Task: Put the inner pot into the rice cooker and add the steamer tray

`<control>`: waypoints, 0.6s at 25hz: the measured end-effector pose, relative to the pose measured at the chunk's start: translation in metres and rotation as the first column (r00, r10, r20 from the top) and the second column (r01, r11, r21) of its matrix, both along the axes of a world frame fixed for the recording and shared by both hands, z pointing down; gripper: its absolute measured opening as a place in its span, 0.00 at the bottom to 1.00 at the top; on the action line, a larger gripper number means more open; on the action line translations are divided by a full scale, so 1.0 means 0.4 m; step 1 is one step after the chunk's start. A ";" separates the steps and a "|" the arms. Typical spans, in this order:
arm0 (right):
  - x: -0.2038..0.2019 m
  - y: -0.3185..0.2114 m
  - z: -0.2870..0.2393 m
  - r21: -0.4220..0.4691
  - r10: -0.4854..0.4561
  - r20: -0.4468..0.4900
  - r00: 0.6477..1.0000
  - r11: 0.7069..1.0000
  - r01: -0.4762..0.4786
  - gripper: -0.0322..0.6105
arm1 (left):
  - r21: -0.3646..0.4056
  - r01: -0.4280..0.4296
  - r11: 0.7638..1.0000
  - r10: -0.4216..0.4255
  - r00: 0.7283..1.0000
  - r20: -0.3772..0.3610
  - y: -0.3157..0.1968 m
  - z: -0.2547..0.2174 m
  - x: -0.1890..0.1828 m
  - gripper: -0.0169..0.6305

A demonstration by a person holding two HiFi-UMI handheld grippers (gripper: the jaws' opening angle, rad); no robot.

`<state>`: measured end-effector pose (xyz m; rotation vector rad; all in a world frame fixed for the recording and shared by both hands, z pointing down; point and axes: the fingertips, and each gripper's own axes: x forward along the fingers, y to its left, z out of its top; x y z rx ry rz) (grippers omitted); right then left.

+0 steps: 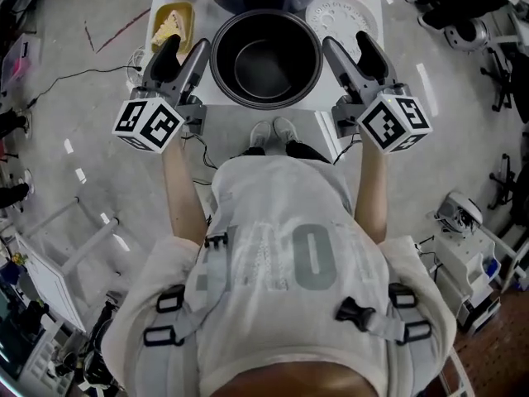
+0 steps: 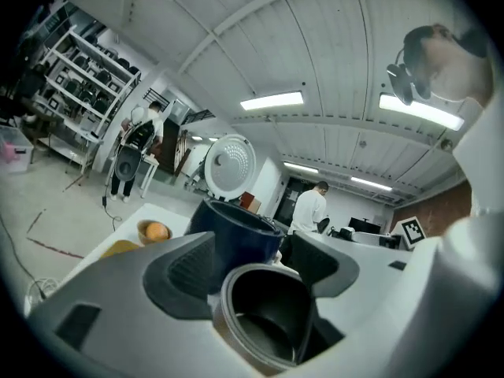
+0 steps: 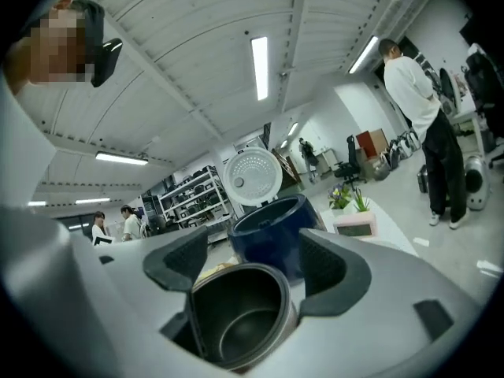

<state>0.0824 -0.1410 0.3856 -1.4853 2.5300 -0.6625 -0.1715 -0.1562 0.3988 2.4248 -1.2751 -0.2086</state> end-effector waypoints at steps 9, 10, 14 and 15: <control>-0.030 0.038 0.183 -0.190 -0.041 0.087 0.995 0.980 0.057 0.59 | -0.180 -0.135 0.974 0.111 0.984 -0.138 0.067 0.177 0.064 0.48; -0.038 0.038 0.197 -0.202 -0.044 0.089 0.995 0.977 0.062 0.59 | -0.190 -0.138 0.972 0.111 0.983 -0.147 0.072 0.188 0.065 0.48; -0.082 0.038 0.247 -0.245 -0.062 0.103 0.993 0.966 0.086 0.59 | -0.227 -0.141 0.964 0.105 0.981 -0.164 0.083 0.228 0.057 0.48; -0.092 0.038 0.255 -0.252 -0.067 0.103 0.992 0.963 0.091 0.59 | -0.234 -0.146 0.961 0.108 0.980 -0.165 0.083 0.236 0.056 0.48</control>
